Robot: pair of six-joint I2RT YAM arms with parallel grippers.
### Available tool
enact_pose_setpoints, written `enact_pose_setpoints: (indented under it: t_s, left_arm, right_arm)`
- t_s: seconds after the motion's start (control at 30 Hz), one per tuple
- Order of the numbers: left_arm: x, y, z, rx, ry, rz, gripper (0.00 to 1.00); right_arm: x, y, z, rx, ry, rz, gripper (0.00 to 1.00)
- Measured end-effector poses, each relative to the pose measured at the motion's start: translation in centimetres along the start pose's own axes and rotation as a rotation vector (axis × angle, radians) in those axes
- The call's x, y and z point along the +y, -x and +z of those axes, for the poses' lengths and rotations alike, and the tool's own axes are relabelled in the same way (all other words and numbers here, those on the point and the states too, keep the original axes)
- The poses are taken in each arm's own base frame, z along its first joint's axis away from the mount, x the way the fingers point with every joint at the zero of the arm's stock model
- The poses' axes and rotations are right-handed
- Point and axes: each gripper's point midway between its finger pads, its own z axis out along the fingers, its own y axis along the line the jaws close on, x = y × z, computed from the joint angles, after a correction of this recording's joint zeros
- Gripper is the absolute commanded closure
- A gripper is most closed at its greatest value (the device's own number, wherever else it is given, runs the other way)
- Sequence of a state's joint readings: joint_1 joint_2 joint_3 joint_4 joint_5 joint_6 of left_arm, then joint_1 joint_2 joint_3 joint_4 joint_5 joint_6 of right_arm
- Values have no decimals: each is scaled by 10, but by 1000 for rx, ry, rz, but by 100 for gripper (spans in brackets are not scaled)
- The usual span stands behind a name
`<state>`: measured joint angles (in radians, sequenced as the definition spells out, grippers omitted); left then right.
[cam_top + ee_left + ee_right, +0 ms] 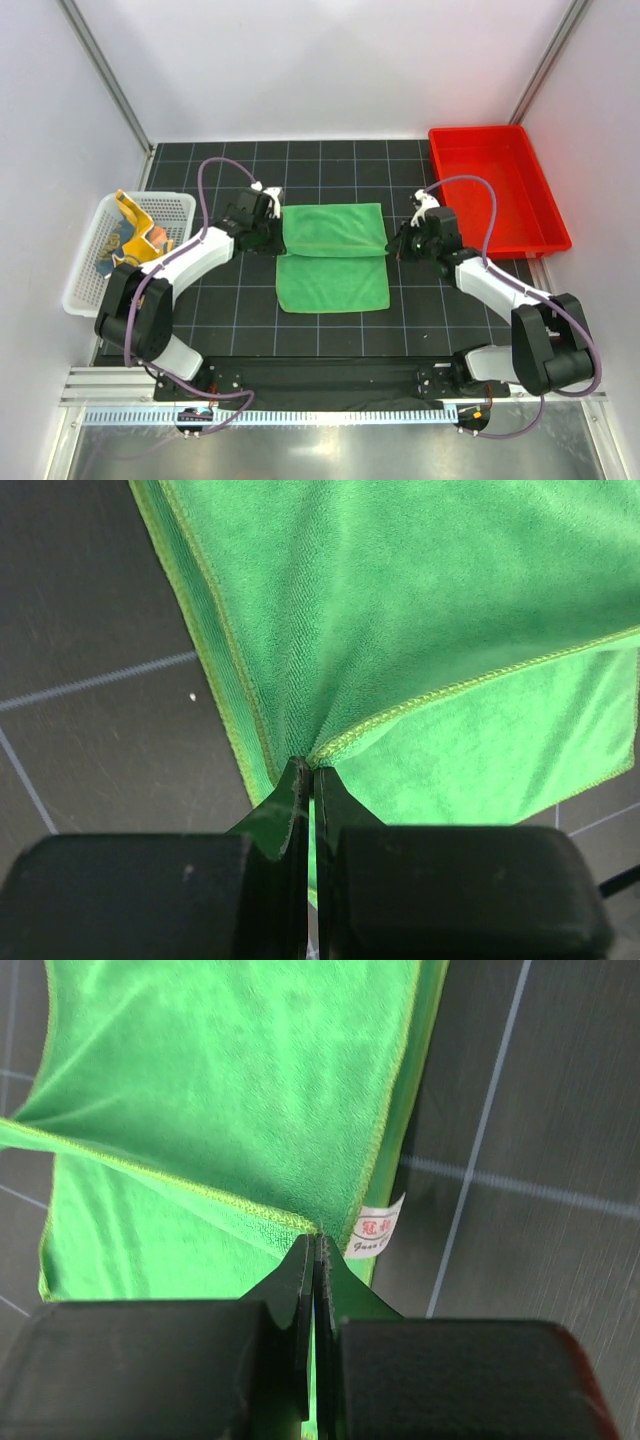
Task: Fold and stack the towels
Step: Fold the towel
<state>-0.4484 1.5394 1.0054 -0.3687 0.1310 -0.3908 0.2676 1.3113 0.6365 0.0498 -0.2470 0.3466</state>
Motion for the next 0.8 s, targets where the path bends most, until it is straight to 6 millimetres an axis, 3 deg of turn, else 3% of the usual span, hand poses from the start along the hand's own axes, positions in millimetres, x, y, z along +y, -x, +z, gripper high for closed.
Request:
enact_pose_setpoints:
  t_s: [0.13,0.37,0.57,0.8]
  left_arm:
    - [-4,-7,-3,-7,-2,-15,100]
    - [-7,-18,-3,2,9,-26,100]
    - [-17,-19,-12,-16,2,-8,100]
    - [-14,-53,-8,54,30,12,100]
  right_arm:
    - [-3,-16,-9,26,-17,17,99]
    - [4,-18,-16,16,-4,65,99]
    - [14,-31,-24,37,18,62,99]
    - [18,-40,-32,39,30,69,99]
